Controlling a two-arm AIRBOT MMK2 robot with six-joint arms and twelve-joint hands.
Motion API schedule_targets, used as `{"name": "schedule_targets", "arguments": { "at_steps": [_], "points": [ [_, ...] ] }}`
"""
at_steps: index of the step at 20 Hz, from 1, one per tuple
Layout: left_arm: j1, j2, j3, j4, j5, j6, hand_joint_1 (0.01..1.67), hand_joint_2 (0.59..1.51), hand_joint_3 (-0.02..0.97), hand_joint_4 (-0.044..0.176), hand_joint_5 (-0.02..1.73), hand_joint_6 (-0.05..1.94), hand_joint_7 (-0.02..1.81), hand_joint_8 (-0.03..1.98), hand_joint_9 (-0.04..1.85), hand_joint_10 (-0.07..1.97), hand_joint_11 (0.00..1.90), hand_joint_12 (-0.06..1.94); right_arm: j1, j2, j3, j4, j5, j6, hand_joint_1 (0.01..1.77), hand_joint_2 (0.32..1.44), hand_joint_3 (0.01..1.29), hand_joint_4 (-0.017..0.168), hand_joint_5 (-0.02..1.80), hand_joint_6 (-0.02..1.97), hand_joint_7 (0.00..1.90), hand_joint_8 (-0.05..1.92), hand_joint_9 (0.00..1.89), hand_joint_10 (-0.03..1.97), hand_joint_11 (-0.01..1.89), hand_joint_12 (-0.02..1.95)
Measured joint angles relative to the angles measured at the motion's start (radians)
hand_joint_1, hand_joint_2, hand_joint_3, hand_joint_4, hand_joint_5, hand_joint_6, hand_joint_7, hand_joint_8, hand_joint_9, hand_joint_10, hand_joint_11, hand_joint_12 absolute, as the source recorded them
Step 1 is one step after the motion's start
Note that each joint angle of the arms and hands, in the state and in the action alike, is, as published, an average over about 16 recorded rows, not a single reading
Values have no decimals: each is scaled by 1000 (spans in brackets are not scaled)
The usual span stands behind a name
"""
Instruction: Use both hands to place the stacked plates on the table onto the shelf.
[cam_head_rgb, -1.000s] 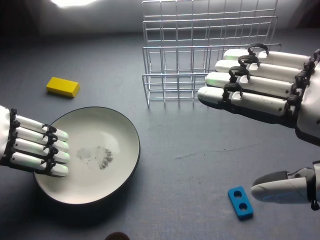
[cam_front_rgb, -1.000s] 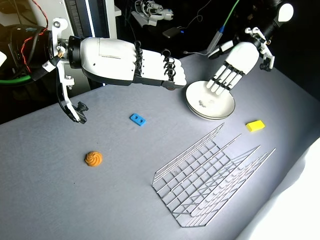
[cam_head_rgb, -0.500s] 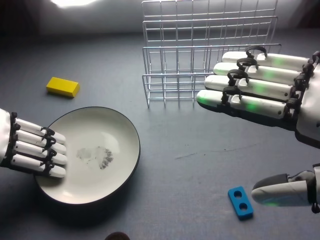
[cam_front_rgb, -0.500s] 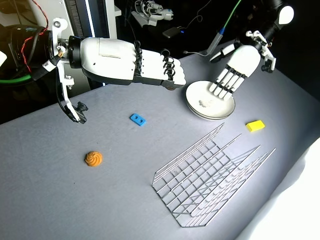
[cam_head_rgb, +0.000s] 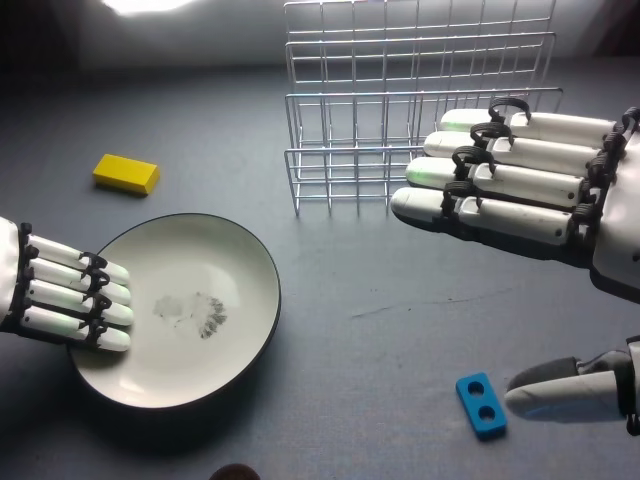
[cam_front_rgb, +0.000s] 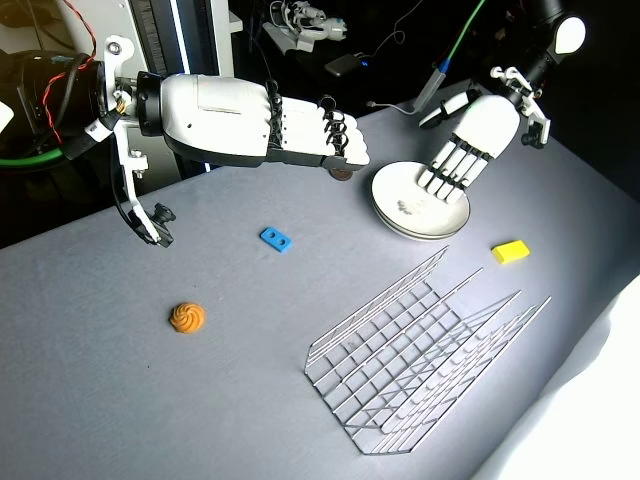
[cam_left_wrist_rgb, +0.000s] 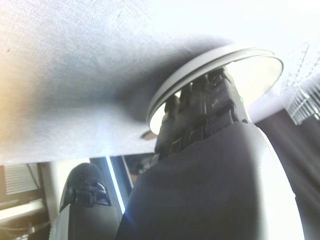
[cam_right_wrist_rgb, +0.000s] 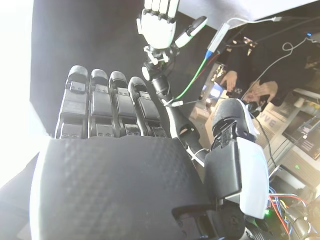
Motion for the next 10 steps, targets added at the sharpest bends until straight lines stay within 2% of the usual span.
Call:
{"name": "schedule_targets", "arguments": {
  "at_steps": [5, 10],
  "points": [
    [-3, -4, -10, 0, 6, 1, 19, 1091, 8, 0, 12, -14, -1, -4, 13, -16, 12, -15, 0, -2, 0, -1, 1, -4, 20, 1113, 20, 4, 21, 21, 11, 16, 17, -2, 21, -3],
    [-24, -11, -45, 4, 25, 1, 19, 1098, 8, -1, 11, -20, -5, -7, 13, -12, 12, -8, 16, -18, 0, -15, -18, -18, 20, 1110, 20, 4, 20, 21, 11, 17, 16, -2, 21, -3]
  ]
}}
